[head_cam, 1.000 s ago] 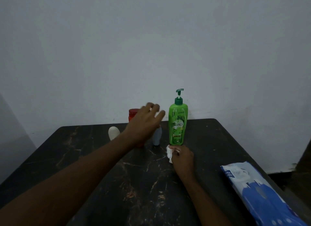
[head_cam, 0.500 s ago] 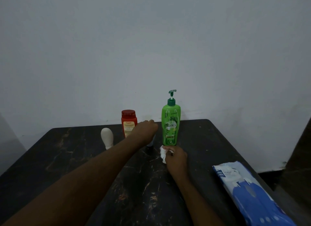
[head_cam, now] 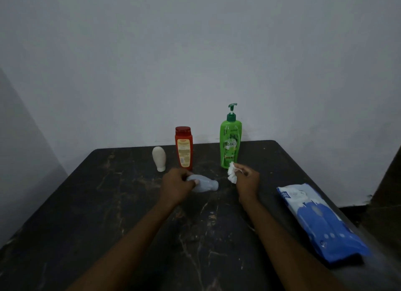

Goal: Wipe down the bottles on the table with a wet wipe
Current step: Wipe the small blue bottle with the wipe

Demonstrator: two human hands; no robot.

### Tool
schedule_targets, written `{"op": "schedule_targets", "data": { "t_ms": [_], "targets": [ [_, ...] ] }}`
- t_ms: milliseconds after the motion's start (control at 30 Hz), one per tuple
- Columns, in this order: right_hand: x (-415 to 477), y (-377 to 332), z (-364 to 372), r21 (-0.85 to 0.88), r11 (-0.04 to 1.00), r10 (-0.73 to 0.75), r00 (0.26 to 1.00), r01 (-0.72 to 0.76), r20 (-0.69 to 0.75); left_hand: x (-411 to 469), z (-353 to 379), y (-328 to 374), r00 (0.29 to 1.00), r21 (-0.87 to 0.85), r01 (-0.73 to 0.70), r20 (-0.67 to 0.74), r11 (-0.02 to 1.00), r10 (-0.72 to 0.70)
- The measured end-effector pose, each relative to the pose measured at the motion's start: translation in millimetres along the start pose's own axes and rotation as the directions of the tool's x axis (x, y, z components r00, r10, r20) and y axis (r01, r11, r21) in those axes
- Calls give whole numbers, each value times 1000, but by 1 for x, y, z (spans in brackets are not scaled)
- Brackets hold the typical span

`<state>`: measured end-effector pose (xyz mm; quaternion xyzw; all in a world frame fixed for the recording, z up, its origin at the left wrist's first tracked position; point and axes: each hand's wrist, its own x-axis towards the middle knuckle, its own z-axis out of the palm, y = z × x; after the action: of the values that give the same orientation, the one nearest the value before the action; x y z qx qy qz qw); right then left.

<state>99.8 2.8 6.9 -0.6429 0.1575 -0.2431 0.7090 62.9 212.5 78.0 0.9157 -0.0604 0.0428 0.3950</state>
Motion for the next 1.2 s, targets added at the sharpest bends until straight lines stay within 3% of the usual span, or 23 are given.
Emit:
{"op": "schedule_targets", "data": {
  "t_ms": [133,233,333,433,633,767,867,1000,1100,1200],
  "targets": [
    [-38,-14,-23,75,985,155,988,-157,24,-53,0,-12,979,-316,202,82,927,-185],
    [-75,-21,-48,-6,978,209,974,-209,87,-85,6,-10,955,-474,295,121,830,-270],
    [-117,-27,-67,-105,973,218,968,-205,128,-111,17,-4,937,-623,342,170,703,-305],
    [-151,-23,-74,-138,985,131,973,-106,190,-128,28,3,926,-679,373,227,633,-303],
    [-166,-16,-73,-128,991,-7,953,48,304,-141,31,0,933,-406,273,333,872,-137],
    [-158,-11,-65,-233,954,-63,885,189,461,-135,24,-10,859,-345,273,507,898,-67],
    [-155,-10,-60,-266,936,-59,849,230,526,-131,22,-15,849,-296,223,527,929,-36],
    [-152,-7,-65,-300,917,-108,888,262,447,-129,17,-17,885,-82,75,464,994,-28],
    [-148,-2,-79,-277,948,-51,935,156,351,-127,12,-22,914,91,-80,404,993,36],
    [-148,4,-96,-279,956,-3,951,94,310,-117,5,-35,879,215,-239,462,947,117]
  ]
}}
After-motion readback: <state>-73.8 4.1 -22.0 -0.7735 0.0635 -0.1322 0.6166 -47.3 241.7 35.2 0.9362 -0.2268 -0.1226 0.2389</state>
